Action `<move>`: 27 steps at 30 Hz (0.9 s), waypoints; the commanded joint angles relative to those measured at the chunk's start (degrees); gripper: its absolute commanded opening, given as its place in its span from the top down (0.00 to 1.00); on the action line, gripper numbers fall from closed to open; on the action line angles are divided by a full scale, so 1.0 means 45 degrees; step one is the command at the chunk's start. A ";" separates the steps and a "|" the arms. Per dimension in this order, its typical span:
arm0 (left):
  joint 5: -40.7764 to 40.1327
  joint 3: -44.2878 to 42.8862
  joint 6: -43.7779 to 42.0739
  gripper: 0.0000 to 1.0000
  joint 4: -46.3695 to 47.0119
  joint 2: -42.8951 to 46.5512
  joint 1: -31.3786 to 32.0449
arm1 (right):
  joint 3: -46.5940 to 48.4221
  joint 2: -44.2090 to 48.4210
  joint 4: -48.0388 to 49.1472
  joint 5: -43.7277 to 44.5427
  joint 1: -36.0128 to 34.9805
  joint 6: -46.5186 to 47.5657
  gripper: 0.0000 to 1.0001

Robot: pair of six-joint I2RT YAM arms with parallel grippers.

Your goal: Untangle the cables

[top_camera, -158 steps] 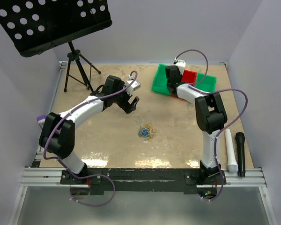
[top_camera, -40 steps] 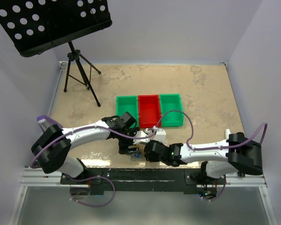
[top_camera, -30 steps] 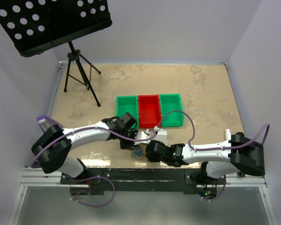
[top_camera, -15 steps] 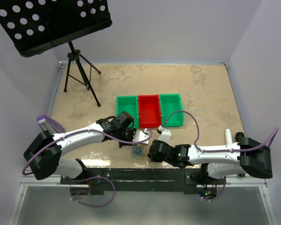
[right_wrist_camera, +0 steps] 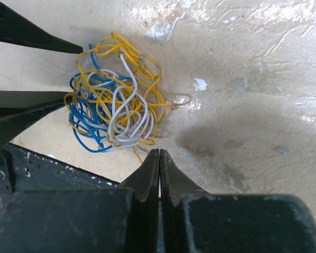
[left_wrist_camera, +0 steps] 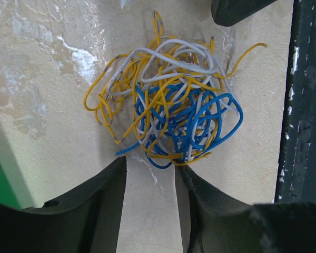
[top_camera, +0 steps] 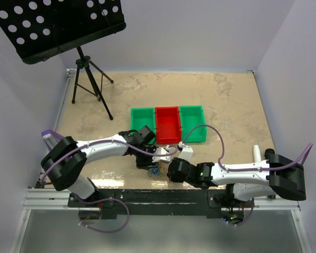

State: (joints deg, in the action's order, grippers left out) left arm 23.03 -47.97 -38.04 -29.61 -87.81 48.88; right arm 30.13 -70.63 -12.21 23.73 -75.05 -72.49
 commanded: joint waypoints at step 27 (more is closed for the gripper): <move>0.0371 -0.0650 0.0739 1.00 0.0095 0.0450 -0.0023 | -0.0407 -0.0866 0.1755 0.1094 -0.0022 -0.0552 0.65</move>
State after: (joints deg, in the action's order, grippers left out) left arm 24.45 -51.20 -34.96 -29.39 -88.44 48.88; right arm 27.79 -73.14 -7.42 25.43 -75.05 -73.91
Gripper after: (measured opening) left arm 0.012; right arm 0.414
